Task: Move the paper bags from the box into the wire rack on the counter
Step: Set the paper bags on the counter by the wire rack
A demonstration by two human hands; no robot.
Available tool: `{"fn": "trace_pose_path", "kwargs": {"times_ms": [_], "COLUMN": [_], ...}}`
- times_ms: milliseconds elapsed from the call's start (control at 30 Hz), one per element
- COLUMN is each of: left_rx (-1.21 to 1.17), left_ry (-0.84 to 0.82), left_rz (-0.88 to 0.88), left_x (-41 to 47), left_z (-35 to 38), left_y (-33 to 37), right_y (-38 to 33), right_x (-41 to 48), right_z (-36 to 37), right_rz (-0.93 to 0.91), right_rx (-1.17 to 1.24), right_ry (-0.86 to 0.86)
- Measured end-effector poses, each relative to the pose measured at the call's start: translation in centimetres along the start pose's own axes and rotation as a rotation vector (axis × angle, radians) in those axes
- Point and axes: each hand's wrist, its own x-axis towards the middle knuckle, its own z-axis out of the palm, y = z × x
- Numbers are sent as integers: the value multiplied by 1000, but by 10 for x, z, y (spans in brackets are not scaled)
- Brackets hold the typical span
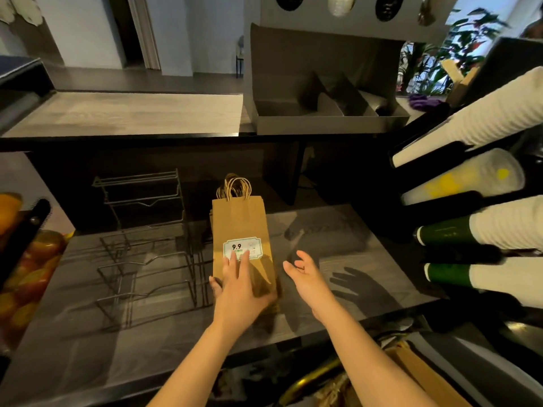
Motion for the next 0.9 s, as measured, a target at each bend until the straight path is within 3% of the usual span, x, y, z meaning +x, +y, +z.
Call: {"fn": "trace_pose_path", "kwargs": {"times_ms": [167, 267, 467, 900], "left_rx": [492, 601, 557, 443], "left_ry": [-104, -114, -137, -205], "left_rz": [85, 112, 113, 134], "left_x": [-11, -12, -1, 37], "left_z": [5, 5, 6, -5], "left_y": [-14, -26, -42, -38], "right_y": [3, 7, 12, 4], "right_x": [-4, -5, -1, 43], "right_z": [11, 23, 39, 47], "right_rz": [40, 57, 67, 22], "right_rx": [-11, -12, -61, -140], "right_ry": [-80, -117, -180, -83]}}
